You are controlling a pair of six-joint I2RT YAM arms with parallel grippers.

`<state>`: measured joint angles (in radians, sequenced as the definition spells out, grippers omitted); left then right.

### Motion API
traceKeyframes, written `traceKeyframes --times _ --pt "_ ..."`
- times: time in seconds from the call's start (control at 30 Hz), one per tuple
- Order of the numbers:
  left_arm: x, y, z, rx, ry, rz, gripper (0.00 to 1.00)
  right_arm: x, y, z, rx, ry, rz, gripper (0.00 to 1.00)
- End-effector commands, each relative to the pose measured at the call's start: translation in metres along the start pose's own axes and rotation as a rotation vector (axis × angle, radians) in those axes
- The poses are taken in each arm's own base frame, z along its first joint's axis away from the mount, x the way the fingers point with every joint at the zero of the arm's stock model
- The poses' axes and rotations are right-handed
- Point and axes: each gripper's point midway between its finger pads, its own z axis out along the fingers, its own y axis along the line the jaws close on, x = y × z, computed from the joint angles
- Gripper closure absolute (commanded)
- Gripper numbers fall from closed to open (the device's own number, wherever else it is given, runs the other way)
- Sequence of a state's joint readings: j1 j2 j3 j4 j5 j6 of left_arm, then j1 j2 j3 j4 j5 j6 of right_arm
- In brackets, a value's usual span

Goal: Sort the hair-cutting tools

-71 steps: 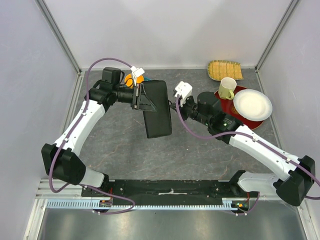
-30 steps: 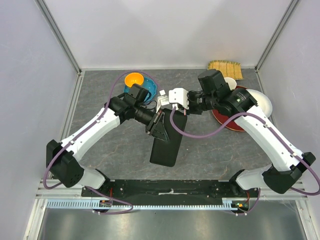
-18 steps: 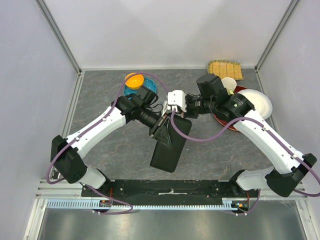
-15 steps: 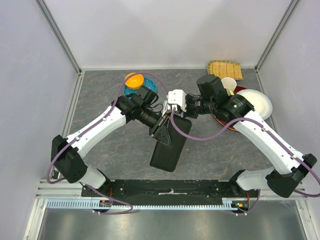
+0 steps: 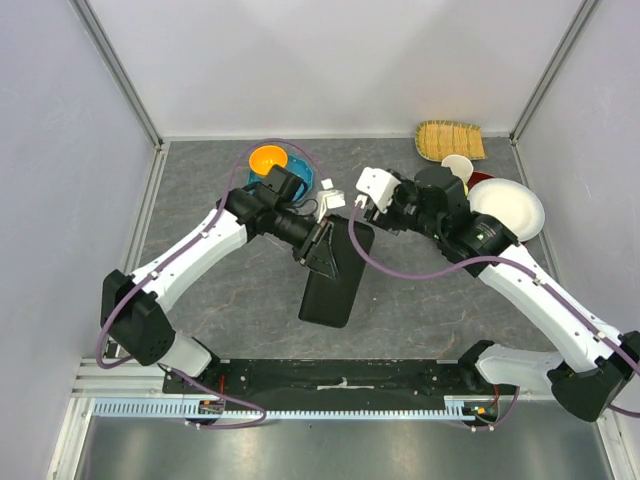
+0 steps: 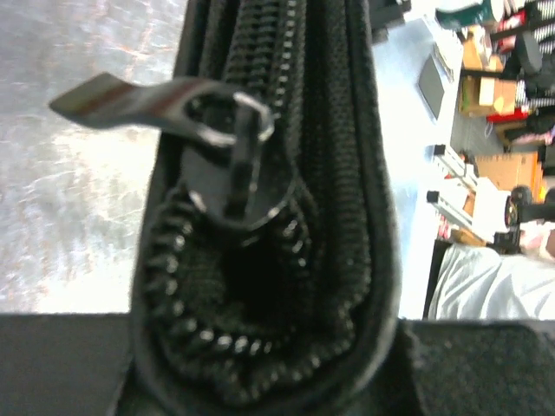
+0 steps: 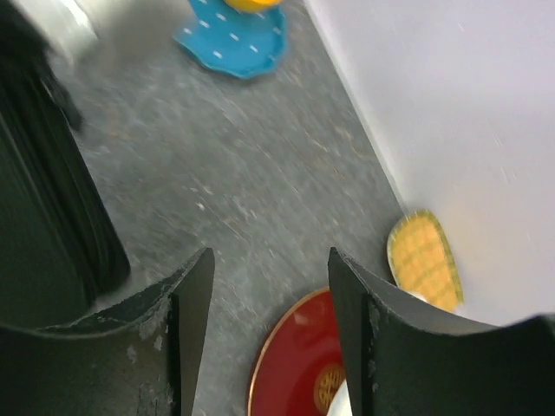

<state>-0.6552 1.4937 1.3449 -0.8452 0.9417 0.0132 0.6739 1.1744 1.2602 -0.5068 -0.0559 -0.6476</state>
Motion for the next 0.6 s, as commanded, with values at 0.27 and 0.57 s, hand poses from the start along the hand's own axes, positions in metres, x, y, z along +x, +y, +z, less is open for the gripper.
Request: traceKeyframes --times 0.27,0.57 --pt "-0.034 0.078 0.013 -0.007 -0.099 -0.281 0.98 0.042 -0.072 -0.026 0.501 0.102 0.577 0.17" --pt "-0.033 0.156 0.061 -0.032 -0.018 -0.523 0.84 0.039 -0.034 0.011 0.365 0.074 0.906 0.17"
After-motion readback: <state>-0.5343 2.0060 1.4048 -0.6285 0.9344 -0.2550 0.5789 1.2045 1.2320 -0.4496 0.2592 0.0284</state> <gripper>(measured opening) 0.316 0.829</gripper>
